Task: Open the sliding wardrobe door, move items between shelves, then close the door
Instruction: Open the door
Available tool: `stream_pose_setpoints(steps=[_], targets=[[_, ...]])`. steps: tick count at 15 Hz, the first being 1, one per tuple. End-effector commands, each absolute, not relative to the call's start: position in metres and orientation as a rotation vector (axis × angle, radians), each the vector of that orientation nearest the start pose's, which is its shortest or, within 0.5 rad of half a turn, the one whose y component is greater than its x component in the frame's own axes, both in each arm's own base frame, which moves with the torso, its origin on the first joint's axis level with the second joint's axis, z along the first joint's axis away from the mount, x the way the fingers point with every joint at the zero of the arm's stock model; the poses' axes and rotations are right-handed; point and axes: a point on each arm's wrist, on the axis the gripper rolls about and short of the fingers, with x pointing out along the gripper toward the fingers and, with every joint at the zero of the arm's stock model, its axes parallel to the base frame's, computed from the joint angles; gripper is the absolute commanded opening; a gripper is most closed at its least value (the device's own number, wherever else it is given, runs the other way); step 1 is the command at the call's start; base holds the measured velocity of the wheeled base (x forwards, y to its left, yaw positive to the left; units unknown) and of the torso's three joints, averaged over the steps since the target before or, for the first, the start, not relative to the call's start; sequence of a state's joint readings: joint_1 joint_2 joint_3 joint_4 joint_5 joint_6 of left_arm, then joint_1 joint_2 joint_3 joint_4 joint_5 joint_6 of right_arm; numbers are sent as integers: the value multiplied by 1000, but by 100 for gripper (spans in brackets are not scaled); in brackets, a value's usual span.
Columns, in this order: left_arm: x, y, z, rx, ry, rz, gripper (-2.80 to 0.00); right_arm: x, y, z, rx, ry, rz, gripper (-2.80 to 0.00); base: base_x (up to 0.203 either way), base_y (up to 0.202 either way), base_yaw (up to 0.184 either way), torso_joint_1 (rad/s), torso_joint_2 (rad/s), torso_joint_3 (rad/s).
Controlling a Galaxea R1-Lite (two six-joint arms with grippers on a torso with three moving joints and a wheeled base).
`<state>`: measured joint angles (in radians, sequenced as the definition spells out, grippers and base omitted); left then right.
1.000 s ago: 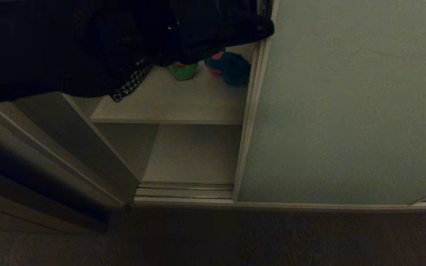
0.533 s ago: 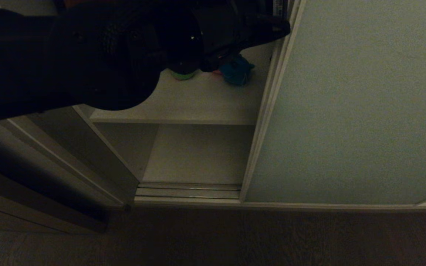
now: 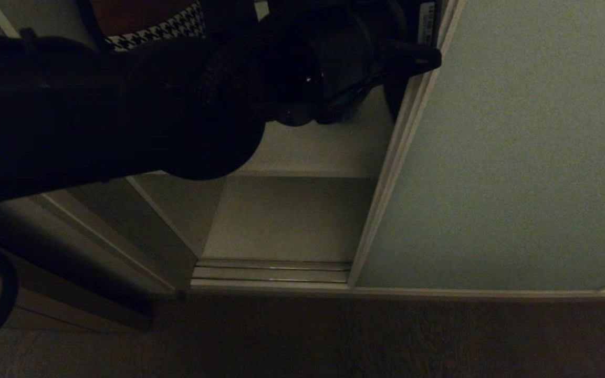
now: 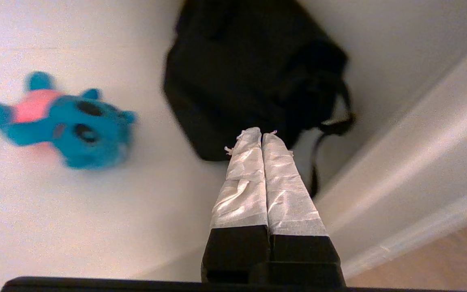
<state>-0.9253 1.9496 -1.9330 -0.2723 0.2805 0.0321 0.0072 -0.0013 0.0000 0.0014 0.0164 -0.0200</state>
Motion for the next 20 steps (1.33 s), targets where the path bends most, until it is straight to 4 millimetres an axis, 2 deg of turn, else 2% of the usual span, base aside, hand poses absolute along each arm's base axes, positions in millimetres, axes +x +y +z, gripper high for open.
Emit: stream_pose_setpoints(steps=[1,4,6,8,10,11,14,17,20], targets=[[239,-319,364,-107,-207,-656,-280,-23,0,75,-20,-2,24,-280,0,0,0,0,0,0],[232,-340,353,-114,-216,-697,-280,-23,0,75,-20,-2,25,-280,0,0,0,0,0,0],[228,-346,352,-121,-225,-710,-280,-23,0,75,-21,-2,25,-280,0,0,0,0,0,0],[224,-337,362,-137,-241,-696,-280,-23,0,75,-20,-2,25,-280,0,0,0,0,0,0],[212,-315,383,-172,-266,-680,-280,-23,0,75,-21,-2,25,-280,0,0,0,0,0,0],[208,-307,387,-178,-263,-675,-280,-23,0,75,-21,-2,25,-280,0,0,0,0,0,0],[189,-266,407,-194,-287,-627,-280,-23,0,75,-21,-2,25,-280,0,0,0,0,0,0],[193,-195,421,-172,-289,-457,-280,-23,0,75,-20,-2,24,-280,0,0,0,0,0,0],[206,-120,413,-100,-239,-202,-280,-23,0,75,-20,-2,25,-280,0,0,0,0,0,0]])
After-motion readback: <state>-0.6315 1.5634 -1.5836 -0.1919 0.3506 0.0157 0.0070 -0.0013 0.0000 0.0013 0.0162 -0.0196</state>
